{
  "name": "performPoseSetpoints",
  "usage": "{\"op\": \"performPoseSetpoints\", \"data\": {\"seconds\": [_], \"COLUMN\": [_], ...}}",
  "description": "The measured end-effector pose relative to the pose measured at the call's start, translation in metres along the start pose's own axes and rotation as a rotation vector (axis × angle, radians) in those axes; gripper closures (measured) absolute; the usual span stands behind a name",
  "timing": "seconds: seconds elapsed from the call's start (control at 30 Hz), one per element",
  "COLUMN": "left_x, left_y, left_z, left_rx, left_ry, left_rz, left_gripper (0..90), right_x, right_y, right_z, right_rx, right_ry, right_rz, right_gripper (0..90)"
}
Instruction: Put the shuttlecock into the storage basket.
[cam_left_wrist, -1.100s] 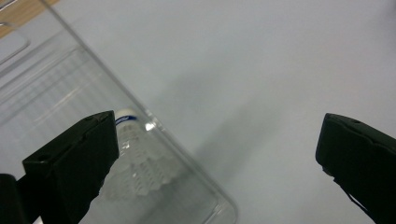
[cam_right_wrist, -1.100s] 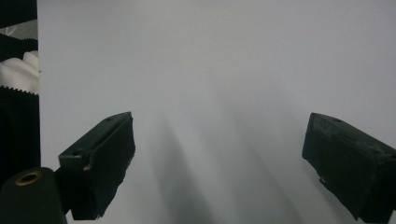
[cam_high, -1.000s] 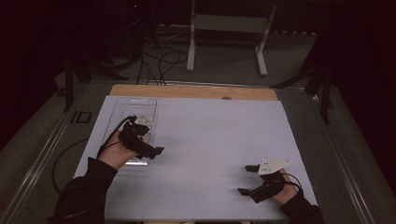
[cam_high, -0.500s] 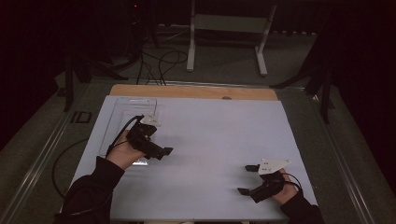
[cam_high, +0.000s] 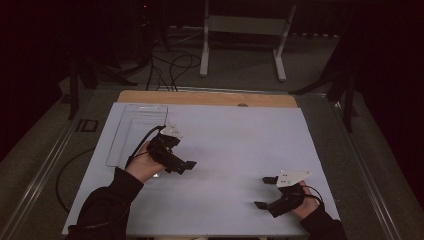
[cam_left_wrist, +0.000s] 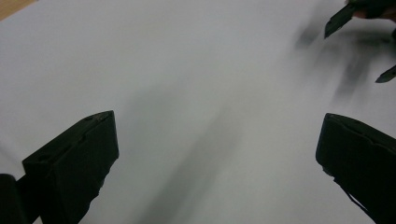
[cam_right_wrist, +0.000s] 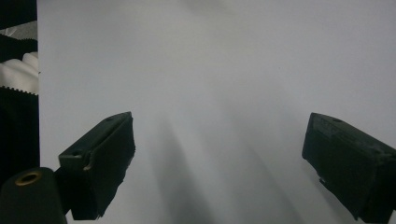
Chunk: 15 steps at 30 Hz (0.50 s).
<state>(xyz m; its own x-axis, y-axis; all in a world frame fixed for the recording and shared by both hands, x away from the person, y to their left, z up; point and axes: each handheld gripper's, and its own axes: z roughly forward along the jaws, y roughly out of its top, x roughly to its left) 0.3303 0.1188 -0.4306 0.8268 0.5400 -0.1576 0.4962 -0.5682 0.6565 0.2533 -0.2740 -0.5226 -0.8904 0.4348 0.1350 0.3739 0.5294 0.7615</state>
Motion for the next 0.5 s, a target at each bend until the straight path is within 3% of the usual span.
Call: {"op": "performPoseSetpoints", "data": {"seconds": [0.23,0.5], "left_x": [-0.005,-0.011], "left_y": [-0.002,-0.009], "left_z": [0.006,0.016], "left_rx": [-0.044,-0.027], "left_ry": [-0.034,-0.042], "left_rz": [0.029,0.039], "left_gripper": [0.3,0.3], "right_x": [0.000,0.001], "right_y": [0.000,0.000], "right_z": [-0.002,-0.002], "right_rx": [-0.001,-0.002], "right_ry": [-0.004,-0.002], "right_rz": [-0.004,-0.006], "right_gripper": [9.2,9.2]}}
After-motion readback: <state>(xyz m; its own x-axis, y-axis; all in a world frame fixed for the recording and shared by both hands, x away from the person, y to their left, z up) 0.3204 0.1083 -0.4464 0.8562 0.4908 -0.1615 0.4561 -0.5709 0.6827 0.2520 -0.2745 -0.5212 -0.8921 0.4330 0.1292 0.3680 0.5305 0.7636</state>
